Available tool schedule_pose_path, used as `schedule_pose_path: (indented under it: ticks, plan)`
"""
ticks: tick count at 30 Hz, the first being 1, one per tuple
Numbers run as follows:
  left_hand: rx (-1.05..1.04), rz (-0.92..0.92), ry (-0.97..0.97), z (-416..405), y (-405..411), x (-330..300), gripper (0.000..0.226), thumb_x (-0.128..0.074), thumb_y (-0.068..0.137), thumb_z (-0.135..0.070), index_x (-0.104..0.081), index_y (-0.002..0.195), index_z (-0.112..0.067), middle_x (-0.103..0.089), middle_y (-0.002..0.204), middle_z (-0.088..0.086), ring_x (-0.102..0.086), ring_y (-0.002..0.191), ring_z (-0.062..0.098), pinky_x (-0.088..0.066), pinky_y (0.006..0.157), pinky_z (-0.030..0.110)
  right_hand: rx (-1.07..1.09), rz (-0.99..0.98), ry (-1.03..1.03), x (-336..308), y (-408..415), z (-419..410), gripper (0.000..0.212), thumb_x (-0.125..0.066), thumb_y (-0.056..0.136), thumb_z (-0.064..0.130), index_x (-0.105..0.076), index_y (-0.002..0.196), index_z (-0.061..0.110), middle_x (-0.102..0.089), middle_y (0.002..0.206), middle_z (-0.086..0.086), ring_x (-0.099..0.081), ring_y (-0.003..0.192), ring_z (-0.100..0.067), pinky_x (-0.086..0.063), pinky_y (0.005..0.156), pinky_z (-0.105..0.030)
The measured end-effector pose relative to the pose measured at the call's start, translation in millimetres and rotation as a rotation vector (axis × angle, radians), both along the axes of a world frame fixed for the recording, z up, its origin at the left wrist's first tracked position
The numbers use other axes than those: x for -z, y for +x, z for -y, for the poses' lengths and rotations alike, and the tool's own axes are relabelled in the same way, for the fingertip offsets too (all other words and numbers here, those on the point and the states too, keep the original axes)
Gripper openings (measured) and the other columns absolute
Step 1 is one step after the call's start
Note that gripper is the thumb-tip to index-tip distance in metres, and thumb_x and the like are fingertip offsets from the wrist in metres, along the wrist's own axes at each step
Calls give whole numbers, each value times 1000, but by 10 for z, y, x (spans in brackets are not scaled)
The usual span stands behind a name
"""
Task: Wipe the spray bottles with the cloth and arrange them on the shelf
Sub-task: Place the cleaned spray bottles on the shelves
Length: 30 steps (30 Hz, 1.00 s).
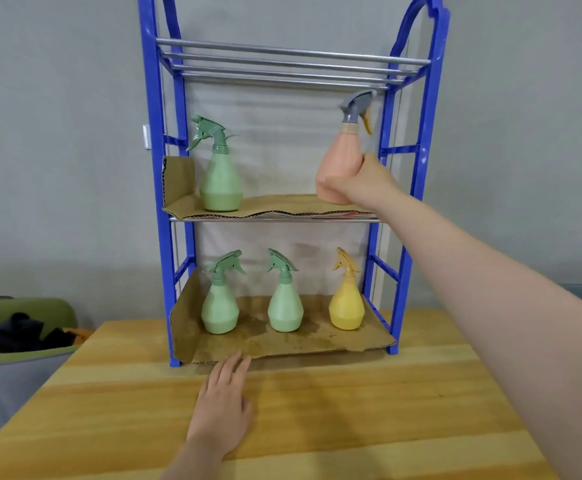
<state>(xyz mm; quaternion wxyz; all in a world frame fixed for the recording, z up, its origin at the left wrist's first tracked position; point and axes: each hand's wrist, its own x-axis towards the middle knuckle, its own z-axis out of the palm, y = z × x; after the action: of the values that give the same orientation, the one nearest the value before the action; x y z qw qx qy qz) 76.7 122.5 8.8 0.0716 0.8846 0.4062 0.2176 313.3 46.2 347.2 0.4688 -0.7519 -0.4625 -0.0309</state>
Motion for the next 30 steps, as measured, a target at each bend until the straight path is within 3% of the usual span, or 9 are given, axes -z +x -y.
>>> schedule_pose_path:
  ticks: [4, 9, 17, 23, 30]
  plan:
    - [3, 27, -5, -24, 19, 11, 72, -44, 93, -24, -9, 156, -30, -6, 163, -11, -4, 151, 12, -10, 121, 31, 66, 61, -158, 79, 175, -325, 87, -76, 78, 51, -32, 141, 9, -51, 134, -10, -54, 116, -29, -51, 86, -40]
    - [1, 37, 0, -67, 24, 36, 73, -43, 93, -23, -7, 156, -32, -2, 164, -13, -2, 151, 11, -9, 121, 30, 116, 11, -211, 136, 361, -627, 90, -75, 82, 46, -23, 144, 7, -47, 134, -12, -52, 117, -30, -44, 79, -38]
    - [10, 30, 9, -71, 16, 20, 71, -40, 95, -25, -4, 156, -31, -3, 163, -12, 0, 151, 12, -12, 120, 30, 104, 11, -424, -54, 550, -789, 99, -79, 76, 50, -25, 149, 10, -47, 139, -14, -53, 120, -35, -47, 101, -50]
    - [6, 27, 14, -63, 21, 4, 71, -40, 96, -25, -1, 156, -32, -2, 163, -12, 1, 151, 11, -9, 121, 30, 144, -58, -345, 40, 639, -952, 105, -79, 77, 47, -15, 151, 10, -41, 146, -15, -46, 129, -37, -43, 105, -49]
    - [9, 18, 12, -73, 12, 16, 69, -38, 96, -25, -4, 156, -31, -2, 163, -12, 1, 150, 11, -11, 121, 31, 251, -33, -287, 114, 640, -1077, 95, -75, 82, 43, -16, 147, 6, -47, 138, -16, -50, 123, -34, -40, 81, -38]
